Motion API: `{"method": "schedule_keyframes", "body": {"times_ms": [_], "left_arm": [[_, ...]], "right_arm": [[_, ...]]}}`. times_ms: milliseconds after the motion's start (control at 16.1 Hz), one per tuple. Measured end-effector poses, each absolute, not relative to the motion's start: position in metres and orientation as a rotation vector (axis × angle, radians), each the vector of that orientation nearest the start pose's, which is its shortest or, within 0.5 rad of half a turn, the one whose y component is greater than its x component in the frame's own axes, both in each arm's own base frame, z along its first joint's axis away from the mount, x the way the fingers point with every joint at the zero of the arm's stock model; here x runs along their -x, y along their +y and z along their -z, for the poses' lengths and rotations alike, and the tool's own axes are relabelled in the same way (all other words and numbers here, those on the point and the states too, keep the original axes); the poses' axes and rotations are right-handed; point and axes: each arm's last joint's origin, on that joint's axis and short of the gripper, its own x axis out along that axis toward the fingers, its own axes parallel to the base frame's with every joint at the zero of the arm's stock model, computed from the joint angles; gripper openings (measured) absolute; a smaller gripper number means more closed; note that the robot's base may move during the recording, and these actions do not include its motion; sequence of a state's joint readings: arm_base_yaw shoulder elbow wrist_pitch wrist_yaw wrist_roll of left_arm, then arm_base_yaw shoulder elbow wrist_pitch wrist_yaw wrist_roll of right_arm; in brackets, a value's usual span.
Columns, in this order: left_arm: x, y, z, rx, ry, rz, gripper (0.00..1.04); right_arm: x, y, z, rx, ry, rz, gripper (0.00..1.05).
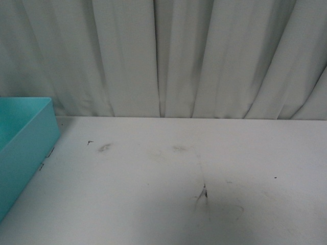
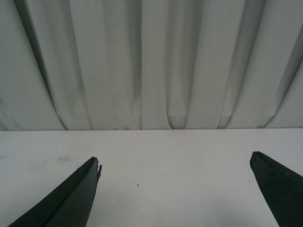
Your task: Wind up and store yellow beetle toy
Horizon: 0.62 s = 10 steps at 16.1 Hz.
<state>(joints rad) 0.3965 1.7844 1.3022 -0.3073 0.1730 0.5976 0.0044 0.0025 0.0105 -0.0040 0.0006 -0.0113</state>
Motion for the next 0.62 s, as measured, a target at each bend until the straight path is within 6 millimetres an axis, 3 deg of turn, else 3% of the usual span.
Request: {"method": "schedule_keyframes", "body": {"times_ms": [124, 186, 310, 496, 619], "left_arm": [[-0.337, 0.141, -0.255, -0.319, 0.649, 0.019, 0.97], [-0.320, 0.124, -0.260, -0.261, 0.329, 0.001, 0.83], [-0.277, 0.074, -0.255, -0.114, 0.011, 0.021, 0.56], [-0.233, 0.047, -0.213, -0.019, 0.020, -0.009, 0.18], [-0.223, 0.041, -0.208, -0.011, 0.022, -0.009, 0.07]], "right_arm": [[-0.097, 0.000, -0.167, 0.011, -0.004, -0.004, 0.98], [-0.097, 0.000, -0.167, 0.011, -0.005, -0.003, 0.98], [-0.097, 0.000, -0.167, 0.011, -0.004, -0.004, 0.98], [-0.097, 0.000, -0.166, 0.011, -0.004, -0.004, 0.98], [-0.097, 0.000, -0.167, 0.011, -0.004, -0.004, 0.98]]}}
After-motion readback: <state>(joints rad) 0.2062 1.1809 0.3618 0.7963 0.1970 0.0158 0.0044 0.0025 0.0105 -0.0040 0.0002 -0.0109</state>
